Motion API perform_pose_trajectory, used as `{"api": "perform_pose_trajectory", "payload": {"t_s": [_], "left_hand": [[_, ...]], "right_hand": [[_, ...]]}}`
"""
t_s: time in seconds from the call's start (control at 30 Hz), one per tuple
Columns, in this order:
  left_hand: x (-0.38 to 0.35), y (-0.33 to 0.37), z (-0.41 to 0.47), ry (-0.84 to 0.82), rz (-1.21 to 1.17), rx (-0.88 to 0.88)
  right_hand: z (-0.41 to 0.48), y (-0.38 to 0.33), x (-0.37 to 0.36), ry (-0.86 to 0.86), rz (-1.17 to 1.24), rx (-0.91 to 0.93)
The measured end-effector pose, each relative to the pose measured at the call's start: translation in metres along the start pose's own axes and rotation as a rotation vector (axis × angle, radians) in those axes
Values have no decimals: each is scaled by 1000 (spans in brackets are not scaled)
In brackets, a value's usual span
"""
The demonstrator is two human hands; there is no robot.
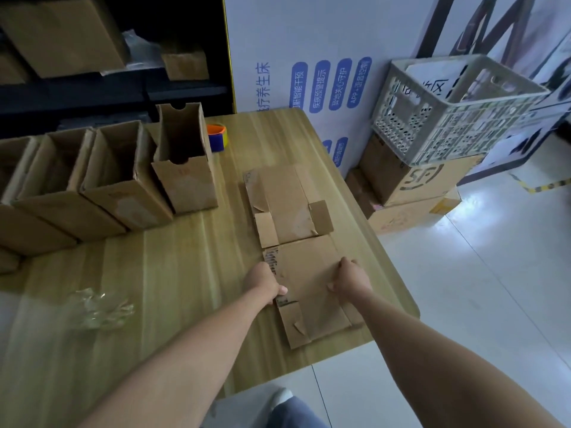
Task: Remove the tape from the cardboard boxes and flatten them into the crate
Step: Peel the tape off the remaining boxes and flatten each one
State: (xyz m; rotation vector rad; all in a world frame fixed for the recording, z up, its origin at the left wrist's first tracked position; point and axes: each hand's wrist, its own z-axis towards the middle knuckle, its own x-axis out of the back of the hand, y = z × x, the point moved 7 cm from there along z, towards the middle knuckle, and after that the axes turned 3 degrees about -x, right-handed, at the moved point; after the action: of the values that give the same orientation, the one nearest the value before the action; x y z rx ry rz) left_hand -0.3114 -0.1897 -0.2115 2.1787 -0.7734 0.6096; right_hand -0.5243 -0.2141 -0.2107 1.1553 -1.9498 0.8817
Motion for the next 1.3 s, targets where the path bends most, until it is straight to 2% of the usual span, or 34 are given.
{"api": "perform_pose_trajectory", "payload": {"t_s": [0.17,0.3,0.4,0.53,0.67,0.8,0.93,1.03,1.2,1.3], "left_hand": [[7,3,-8,28,144,-96],[39,2,-15,0,102,-169],[91,0,-21,86,34,-256],[176,-7,-31,251,7,-443],[245,-26,-44,387,64,-575],[289,-45,-54,411,116,-653],[314,-55,-58,379,134,-707],[324,-61,-54,357,112,-725],[321,-66,-40,347,94,-741],[317,-63,-35,375,29,-741]], "right_hand": [[-14,-2,8,13,-87,-61],[-36,-38,41,243,-221,-55],[-56,-98,59,322,-108,83],[-82,-211,69,307,44,370],[-93,-310,67,328,-32,566],[-84,-364,64,348,-214,591],[-57,-380,60,303,-395,479],[-48,-381,59,379,-431,448],[-69,-371,76,586,-213,531],[-95,-361,110,665,17,492]]}}
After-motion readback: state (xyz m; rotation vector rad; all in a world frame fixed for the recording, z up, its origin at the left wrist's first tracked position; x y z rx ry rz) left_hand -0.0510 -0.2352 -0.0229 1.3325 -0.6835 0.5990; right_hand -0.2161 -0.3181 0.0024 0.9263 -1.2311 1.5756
